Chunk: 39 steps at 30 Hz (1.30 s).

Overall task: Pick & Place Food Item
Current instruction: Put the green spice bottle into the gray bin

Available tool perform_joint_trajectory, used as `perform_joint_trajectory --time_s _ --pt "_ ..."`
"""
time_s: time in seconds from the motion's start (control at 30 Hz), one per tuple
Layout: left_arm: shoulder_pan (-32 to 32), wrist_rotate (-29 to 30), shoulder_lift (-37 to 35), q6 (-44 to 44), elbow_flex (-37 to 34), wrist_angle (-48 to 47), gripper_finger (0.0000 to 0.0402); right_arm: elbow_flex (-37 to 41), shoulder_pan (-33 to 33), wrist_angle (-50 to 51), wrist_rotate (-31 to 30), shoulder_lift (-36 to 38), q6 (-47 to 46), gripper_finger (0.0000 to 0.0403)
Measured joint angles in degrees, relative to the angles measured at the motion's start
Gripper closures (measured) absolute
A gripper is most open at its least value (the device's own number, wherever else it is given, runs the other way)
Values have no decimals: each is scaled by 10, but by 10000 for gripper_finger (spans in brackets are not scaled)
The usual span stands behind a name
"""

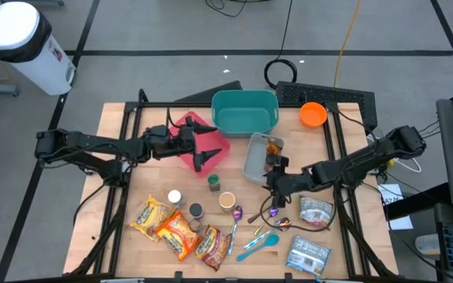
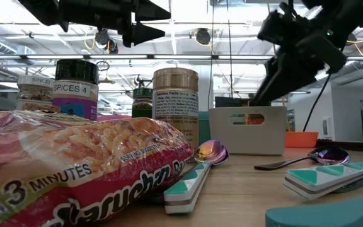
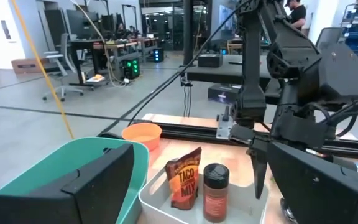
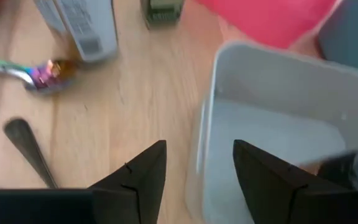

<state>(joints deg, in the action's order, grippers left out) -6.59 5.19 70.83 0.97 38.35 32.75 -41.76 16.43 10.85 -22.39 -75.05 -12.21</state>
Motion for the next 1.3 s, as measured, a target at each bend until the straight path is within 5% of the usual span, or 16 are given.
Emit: perform_joint_trajectory --time_s 0.33,0.77,1.3 --pt "0 9 0 -1 0 0 27 0 0 91 0 0 -36 270" --pt "0 9 0 -2 0 -6 32 0 -2 145 5 33 -36 393" --pt "-1 9 0 -2 0 -11 27 0 -2 148 9 45 -43 399"
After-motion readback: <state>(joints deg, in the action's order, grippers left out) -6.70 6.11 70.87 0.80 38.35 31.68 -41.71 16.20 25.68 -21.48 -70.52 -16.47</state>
